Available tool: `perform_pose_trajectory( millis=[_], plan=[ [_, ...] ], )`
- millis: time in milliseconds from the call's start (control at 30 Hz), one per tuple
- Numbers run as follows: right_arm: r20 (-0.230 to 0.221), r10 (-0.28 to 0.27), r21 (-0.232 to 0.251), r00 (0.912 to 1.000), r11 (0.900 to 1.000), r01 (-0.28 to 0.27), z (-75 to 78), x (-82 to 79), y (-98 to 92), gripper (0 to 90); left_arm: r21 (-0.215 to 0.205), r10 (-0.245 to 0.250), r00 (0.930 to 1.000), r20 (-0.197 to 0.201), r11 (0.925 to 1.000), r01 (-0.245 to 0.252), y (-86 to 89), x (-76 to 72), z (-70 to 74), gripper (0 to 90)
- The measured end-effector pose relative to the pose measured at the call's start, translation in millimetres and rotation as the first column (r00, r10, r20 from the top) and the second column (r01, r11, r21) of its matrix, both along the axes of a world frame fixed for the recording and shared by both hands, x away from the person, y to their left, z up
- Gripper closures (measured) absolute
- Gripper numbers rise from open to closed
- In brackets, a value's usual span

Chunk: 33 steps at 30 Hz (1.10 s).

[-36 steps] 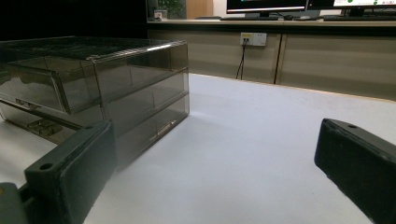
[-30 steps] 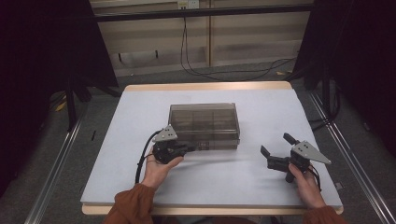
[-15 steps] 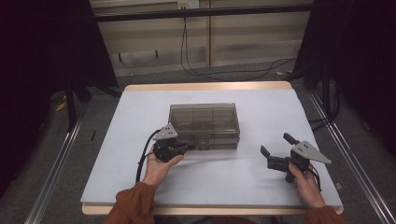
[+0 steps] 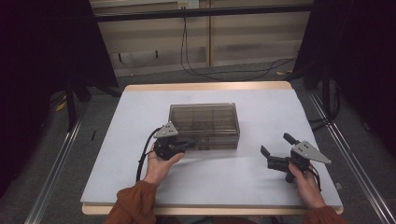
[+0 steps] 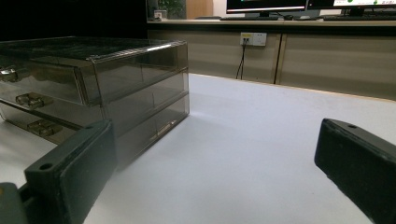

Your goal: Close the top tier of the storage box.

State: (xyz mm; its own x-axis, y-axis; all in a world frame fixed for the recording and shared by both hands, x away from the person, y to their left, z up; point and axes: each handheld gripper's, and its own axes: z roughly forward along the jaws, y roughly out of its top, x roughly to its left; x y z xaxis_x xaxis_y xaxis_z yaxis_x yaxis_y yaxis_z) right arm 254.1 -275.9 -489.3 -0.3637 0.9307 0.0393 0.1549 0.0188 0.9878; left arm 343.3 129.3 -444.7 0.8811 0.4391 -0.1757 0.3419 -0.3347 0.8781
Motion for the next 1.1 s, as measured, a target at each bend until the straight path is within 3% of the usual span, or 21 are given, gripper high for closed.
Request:
perform_pose_trajectory(
  millis=[1100],
  plan=[
    [0.000,0.000,0.001,1.0000,1.000,0.000,0.0,0.0,-0.1,0.0,0.017,0.056,0.9983,0.017,0.9983,-0.056,-3.9,5.1,-1.5,90.0]
  ],
)
